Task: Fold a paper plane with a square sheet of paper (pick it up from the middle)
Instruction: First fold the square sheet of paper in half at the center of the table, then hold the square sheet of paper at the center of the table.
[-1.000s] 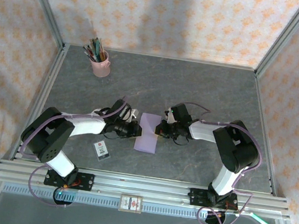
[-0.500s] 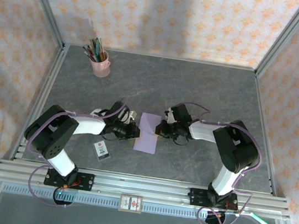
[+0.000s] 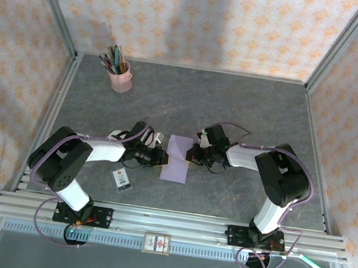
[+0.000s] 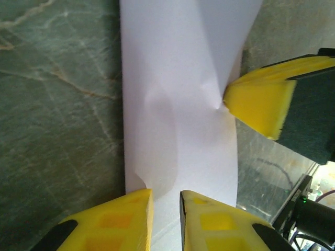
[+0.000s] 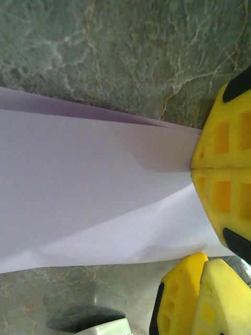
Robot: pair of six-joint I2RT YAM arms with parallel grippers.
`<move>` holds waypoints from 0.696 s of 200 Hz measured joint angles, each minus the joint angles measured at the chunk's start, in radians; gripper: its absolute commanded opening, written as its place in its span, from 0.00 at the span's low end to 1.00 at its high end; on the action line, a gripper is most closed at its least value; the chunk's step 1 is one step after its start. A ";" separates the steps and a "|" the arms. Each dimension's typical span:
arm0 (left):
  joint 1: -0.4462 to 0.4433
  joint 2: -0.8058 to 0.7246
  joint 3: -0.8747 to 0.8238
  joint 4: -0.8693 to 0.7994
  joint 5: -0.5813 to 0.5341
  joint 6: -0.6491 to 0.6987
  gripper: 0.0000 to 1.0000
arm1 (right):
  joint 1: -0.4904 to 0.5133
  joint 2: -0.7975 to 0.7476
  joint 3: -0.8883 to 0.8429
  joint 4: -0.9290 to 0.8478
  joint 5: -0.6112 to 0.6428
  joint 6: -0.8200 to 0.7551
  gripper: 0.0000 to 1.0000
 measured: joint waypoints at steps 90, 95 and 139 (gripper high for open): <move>0.000 0.010 -0.032 0.023 -0.012 -0.002 0.18 | 0.004 -0.004 0.000 -0.001 0.010 0.000 0.01; 0.000 0.010 -0.032 0.022 -0.013 -0.001 0.18 | 0.004 -0.004 0.000 -0.001 0.010 0.000 0.01; 0.000 0.010 -0.032 0.018 -0.019 0.013 0.17 | 0.004 -0.004 0.000 -0.001 0.010 0.000 0.01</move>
